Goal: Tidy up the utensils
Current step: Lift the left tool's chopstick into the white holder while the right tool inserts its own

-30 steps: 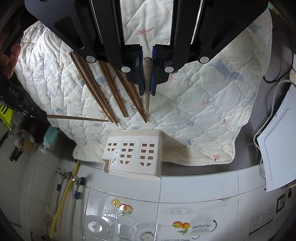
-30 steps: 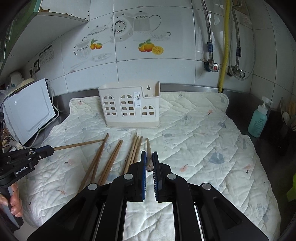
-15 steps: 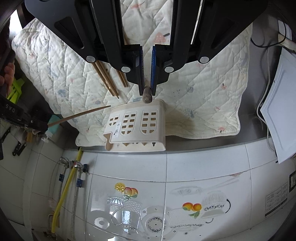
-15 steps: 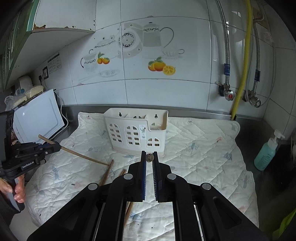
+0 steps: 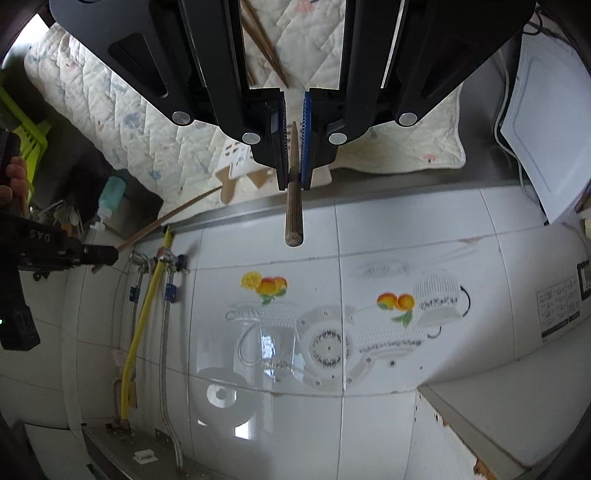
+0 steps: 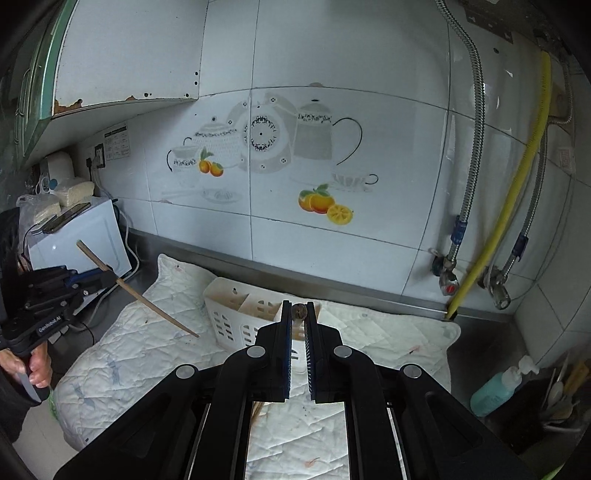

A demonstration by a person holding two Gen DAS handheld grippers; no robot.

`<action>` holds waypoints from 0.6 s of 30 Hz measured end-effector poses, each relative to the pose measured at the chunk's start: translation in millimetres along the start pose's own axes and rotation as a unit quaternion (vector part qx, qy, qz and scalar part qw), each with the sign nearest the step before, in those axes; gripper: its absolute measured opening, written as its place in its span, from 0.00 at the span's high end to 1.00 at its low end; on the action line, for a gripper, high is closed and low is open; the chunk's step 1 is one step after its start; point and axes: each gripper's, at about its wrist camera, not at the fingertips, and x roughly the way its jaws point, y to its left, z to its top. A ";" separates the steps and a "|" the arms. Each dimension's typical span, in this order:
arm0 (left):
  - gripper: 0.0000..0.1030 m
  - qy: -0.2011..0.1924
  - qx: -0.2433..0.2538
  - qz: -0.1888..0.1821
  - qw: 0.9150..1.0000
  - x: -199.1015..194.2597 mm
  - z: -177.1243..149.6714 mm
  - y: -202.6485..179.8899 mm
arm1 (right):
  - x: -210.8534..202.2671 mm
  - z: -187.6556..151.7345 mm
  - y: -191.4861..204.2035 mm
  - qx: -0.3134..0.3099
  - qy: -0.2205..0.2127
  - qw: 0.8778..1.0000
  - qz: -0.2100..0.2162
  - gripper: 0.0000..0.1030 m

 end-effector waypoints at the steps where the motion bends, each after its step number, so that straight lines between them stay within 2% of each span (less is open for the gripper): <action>1: 0.95 -0.009 0.002 0.004 1.000 0.2 7.1 -0.6 | 5.3 2.8 -1.0 0.000 0.004 1.000 0.000 0.94; 5: 0.95 -0.036 0.012 0.030 0.999 10.3 27.2 -3.2 | 28.4 8.7 -1.9 -0.005 0.024 1.000 -0.004 0.94; 9: 0.95 -0.040 0.005 0.036 0.999 28.2 38.7 0.0 | 47.0 10.1 -2.9 -0.007 0.042 0.999 -0.002 0.94; 18: 0.95 0.000 -0.008 0.039 0.999 74.9 44.3 7.5 | 80.9 11.7 -1.1 -0.012 0.084 0.996 0.005 0.94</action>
